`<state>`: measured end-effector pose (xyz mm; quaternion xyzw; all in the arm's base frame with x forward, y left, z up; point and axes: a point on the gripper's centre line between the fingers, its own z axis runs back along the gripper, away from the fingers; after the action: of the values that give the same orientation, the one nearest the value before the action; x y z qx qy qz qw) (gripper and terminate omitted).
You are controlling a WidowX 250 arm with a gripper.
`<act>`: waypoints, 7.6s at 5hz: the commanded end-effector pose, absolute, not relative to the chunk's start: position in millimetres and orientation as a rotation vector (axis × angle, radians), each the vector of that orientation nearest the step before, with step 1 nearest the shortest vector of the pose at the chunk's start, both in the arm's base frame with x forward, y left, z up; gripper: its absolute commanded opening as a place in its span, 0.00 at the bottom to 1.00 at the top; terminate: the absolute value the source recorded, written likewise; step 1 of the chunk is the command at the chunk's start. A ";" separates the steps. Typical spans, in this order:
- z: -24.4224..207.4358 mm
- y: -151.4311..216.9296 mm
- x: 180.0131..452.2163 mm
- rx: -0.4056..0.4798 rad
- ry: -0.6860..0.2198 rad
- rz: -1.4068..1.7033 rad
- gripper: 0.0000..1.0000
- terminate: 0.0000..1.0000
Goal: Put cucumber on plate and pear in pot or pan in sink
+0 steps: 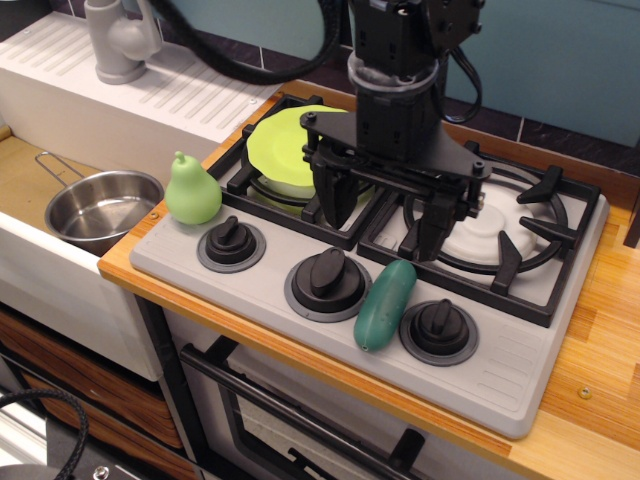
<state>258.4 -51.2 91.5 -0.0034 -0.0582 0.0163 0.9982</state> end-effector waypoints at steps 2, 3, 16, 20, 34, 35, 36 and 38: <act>80.6 -50.2 262.1 -0.018 -0.129 0.035 1.00 0.00; 65.6 -51.1 267.0 -0.035 -0.154 0.036 1.00 0.00; 60.5 -75.4 276.0 -0.078 -0.123 0.103 0.00 0.00; 131.0 -35.2 329.2 -0.029 -0.123 -0.023 0.00 0.00; 158.3 32.5 354.8 -0.038 -0.072 -0.103 1.00 0.00; 158.3 32.5 354.8 -0.038 -0.072 -0.103 1.00 0.00; 158.3 32.5 354.8 -0.038 -0.072 -0.103 1.00 0.00; 154.2 53.6 325.8 0.005 -0.126 -0.121 1.00 0.00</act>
<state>319.2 51.9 132.1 -0.0071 -0.0294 -0.0633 0.9975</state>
